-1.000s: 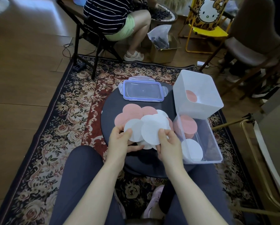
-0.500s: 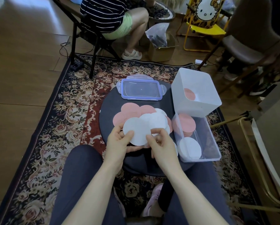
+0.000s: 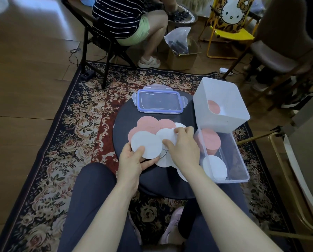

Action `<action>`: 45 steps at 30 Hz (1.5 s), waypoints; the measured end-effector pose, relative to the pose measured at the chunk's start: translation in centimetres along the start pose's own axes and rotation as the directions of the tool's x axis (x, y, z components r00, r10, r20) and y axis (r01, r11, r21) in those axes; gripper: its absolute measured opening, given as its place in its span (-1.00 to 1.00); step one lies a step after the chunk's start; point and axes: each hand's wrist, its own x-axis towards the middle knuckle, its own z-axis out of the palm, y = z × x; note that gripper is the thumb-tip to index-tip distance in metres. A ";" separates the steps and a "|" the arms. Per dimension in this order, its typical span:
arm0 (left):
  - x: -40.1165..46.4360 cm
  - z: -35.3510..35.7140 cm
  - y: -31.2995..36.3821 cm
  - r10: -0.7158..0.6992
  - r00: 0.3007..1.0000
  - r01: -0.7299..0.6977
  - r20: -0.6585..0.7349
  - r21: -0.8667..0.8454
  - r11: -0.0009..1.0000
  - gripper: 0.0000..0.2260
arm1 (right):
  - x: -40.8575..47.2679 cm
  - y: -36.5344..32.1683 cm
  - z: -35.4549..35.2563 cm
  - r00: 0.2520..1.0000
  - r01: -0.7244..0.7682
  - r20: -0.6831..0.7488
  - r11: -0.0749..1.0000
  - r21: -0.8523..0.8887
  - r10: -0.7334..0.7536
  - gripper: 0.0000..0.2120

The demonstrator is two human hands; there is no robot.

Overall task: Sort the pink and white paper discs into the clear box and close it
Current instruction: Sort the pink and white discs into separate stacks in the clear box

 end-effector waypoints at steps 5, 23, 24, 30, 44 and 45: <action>-0.1 -0.2 0.1 0.001 0.999 -0.001 0.044 -0.001 1.000 -0.77 | -0.3 0.2 -0.2 0.993 -0.085 -0.047 0.948 0.308 0.105 -0.78; -0.9 0.1 0.2 0.030 0.993 -0.045 0.112 0.129 0.991 -0.83 | -4.8 1.9 0.0 0.972 -0.234 0.193 0.543 0.807 0.132 -0.83; -0.9 0.0 0.2 0.027 0.993 -0.041 0.116 0.126 0.991 -0.82 | -4.9 1.7 0.0 0.970 -0.242 0.200 0.541 0.806 0.136 -0.82; -0.7 -0.1 0.1 0.046 0.996 -0.052 0.081 0.068 0.996 -0.76 | -3.8 1.2 -0.2 0.995 -0.053 -0.042 0.819 0.571 0.093 -0.90; -0.3 -0.2 -0.2 0.037 0.996 -0.033 0.079 -0.043 0.998 -0.68 | -1.5 0.7 -0.3 0.995 0.006 -0.102 0.998 0.062 0.000 -0.50; -0.3 -0.2 -0.2 0.036 0.996 -0.033 0.085 -0.046 0.998 -0.67 | -1.5 0.7 -0.4 0.994 0.007 -0.106 0.999 0.046 -0.002 -0.56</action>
